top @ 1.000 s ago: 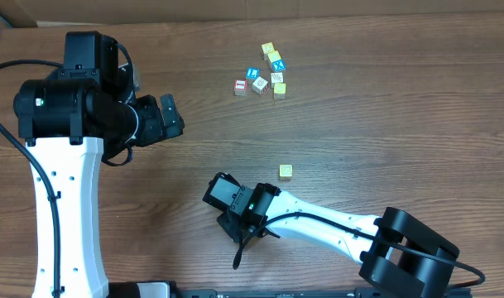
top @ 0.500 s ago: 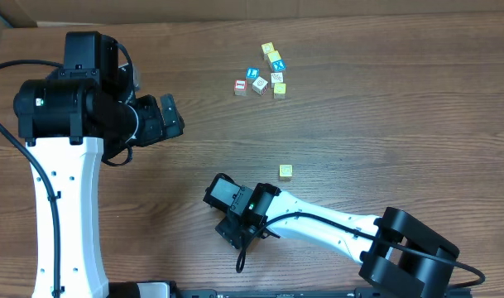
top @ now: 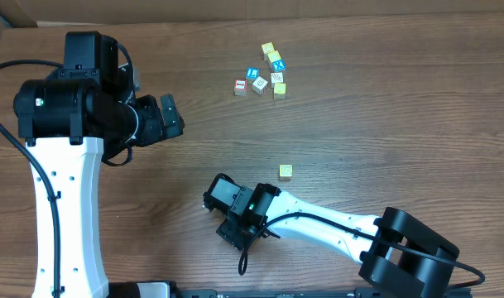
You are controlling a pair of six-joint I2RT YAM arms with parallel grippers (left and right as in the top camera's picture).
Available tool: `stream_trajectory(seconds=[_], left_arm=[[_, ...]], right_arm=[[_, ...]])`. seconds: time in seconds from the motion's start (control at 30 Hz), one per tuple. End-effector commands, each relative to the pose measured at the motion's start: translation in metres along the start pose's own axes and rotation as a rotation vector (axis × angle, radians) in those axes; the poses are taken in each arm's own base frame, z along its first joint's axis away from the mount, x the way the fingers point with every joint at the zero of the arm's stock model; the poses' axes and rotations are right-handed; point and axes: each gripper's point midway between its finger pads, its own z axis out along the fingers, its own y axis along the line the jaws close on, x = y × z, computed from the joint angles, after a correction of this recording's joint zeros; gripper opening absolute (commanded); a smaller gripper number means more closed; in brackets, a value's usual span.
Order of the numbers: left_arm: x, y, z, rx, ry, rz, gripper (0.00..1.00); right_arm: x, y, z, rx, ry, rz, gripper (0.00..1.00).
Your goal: Flip 4 blocks
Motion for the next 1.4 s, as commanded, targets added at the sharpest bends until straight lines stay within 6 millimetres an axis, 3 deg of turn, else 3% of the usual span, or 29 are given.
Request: stream_trajectory(seconds=[0.0, 0.23, 0.37, 0.5, 0.7, 0.83, 1.03, 1.2, 1.37], left_arm=[[-0.0019, 0.0019, 0.0000, -0.006, -0.007, -0.017, 1.00], [-0.0019, 0.0019, 0.0000, -0.006, -0.007, -0.017, 1.00], [-0.0019, 0.0019, 0.0000, -0.006, -0.007, -0.017, 1.00], [-0.0019, 0.0019, 0.0000, -0.006, -0.007, -0.017, 1.00], [-0.0019, 0.0019, 0.0000, -0.006, -0.007, -0.018, 1.00], [-0.0019, 0.0019, 0.0000, -0.006, -0.007, -0.017, 1.00], [-0.0019, 0.0019, 0.0000, -0.006, -0.007, -0.018, 1.00], [-0.0019, 0.0019, 0.0000, -0.006, -0.007, -0.018, 1.00], [-0.0019, 0.0019, 0.0000, -0.006, -0.007, -0.018, 1.00]], right_arm=[[0.0041, -0.0027, 0.0061, -0.003, 0.015, -0.003, 0.69], [0.0062, -0.0070, 0.0112, -0.008, 0.031, 0.012, 0.64], [0.0040, -0.0095, 0.0112, -0.009, 0.023, 0.023, 0.53], [0.0029, -0.0086, 0.0111, -0.014, 0.019, 0.022, 0.50], [0.0032, -0.0086, 0.0112, -0.015, 0.020, 0.023, 0.49], [0.0032, -0.0083, 0.0112, -0.015, 0.020, 0.022, 0.58], [0.0079, -0.0094, 0.0150, -0.012, 0.042, 0.025, 0.52], [0.0056, -0.0092, 0.0149, -0.013, 0.033, 0.029, 0.39], [0.0050, -0.0092, 0.0147, -0.013, 0.032, 0.028, 0.36]])
